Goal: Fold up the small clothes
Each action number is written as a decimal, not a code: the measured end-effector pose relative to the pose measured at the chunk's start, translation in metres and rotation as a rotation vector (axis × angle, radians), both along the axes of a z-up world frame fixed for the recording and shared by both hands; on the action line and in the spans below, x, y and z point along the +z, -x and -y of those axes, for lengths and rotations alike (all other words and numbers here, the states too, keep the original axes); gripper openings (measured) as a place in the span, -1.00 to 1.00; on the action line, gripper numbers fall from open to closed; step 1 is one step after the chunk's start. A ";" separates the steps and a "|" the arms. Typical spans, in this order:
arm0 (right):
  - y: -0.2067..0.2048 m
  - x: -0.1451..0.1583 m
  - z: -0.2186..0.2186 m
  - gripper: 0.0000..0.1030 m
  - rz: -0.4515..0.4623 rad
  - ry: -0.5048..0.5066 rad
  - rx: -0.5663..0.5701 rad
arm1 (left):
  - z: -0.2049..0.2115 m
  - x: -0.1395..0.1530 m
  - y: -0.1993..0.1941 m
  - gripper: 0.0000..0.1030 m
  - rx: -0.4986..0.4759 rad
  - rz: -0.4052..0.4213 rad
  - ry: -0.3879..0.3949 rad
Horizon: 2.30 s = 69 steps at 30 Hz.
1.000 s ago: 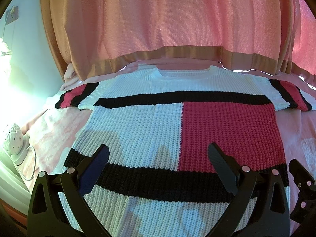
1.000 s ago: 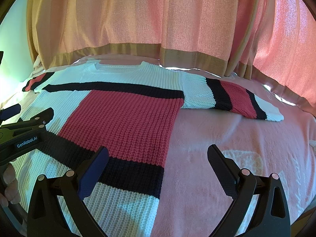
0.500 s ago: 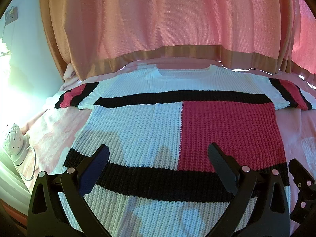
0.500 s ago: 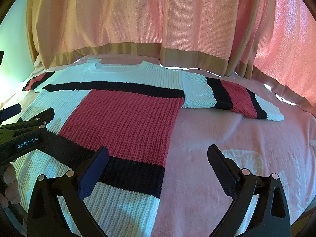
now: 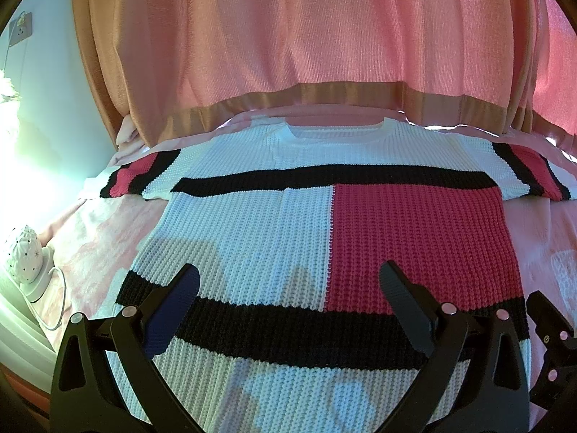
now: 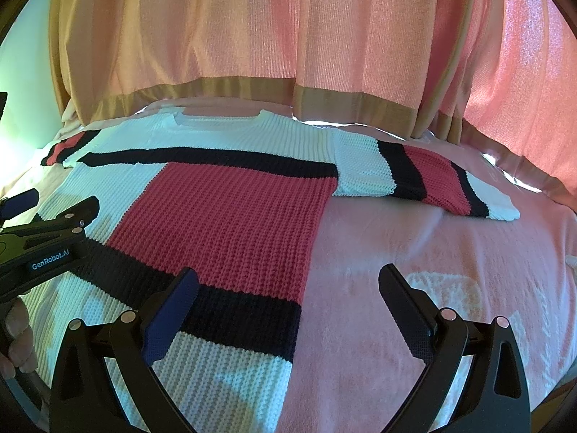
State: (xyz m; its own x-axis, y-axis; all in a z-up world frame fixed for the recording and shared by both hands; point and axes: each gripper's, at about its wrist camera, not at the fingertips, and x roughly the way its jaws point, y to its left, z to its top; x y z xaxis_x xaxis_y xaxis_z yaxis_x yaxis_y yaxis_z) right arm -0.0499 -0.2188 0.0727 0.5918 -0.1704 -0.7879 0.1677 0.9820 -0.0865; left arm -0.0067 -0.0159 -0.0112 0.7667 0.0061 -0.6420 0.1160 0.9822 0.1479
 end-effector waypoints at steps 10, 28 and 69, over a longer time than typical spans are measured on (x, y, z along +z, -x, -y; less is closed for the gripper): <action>0.004 0.054 0.137 0.90 0.159 -0.126 -0.216 | -0.033 0.056 -0.015 0.90 0.007 0.092 0.198; -0.036 -0.079 0.403 0.05 0.143 -0.667 -0.556 | -0.028 0.039 -0.075 0.91 0.096 0.084 0.176; -0.200 -0.012 -0.001 0.25 -0.024 -0.021 0.380 | -0.057 0.055 -0.094 0.91 0.054 -0.028 0.431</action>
